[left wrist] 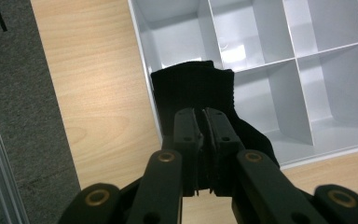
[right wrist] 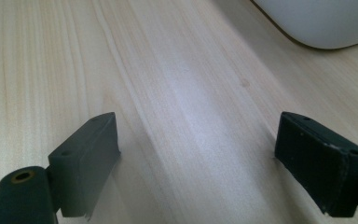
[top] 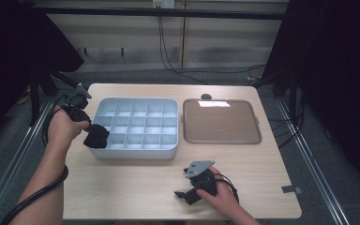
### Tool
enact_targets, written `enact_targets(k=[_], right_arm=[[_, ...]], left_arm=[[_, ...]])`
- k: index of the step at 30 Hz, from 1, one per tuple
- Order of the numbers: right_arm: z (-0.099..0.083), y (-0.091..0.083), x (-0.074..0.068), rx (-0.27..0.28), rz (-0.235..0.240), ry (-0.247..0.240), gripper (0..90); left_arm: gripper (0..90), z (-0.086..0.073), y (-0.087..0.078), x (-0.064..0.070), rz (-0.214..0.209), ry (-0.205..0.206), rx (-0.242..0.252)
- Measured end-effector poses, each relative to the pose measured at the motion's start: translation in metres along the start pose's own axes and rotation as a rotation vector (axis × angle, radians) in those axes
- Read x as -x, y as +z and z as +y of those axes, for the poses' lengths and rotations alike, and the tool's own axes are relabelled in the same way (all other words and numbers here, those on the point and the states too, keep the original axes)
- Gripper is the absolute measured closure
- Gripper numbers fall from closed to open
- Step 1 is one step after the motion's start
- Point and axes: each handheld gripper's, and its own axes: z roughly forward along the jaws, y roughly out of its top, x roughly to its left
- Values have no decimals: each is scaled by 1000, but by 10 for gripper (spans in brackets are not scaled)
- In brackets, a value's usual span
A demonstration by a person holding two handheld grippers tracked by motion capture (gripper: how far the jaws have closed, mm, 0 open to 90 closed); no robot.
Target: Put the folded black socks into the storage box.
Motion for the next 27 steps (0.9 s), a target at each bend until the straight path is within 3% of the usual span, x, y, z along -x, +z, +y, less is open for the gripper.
enact_targets(k=[9, 19, 27], right_arm=[[0, 0, 0, 0, 0, 0, 131], [0, 0, 0, 0, 0, 0, 132], [0, 0, 0, 0, 0, 0, 131]], left_arm=[[899, 2, -2, 1, -16, -7, -16], [900, 2, 1, -1, -28, -20, -49], [900, 4, 7, -1, -22, -16, -44]])
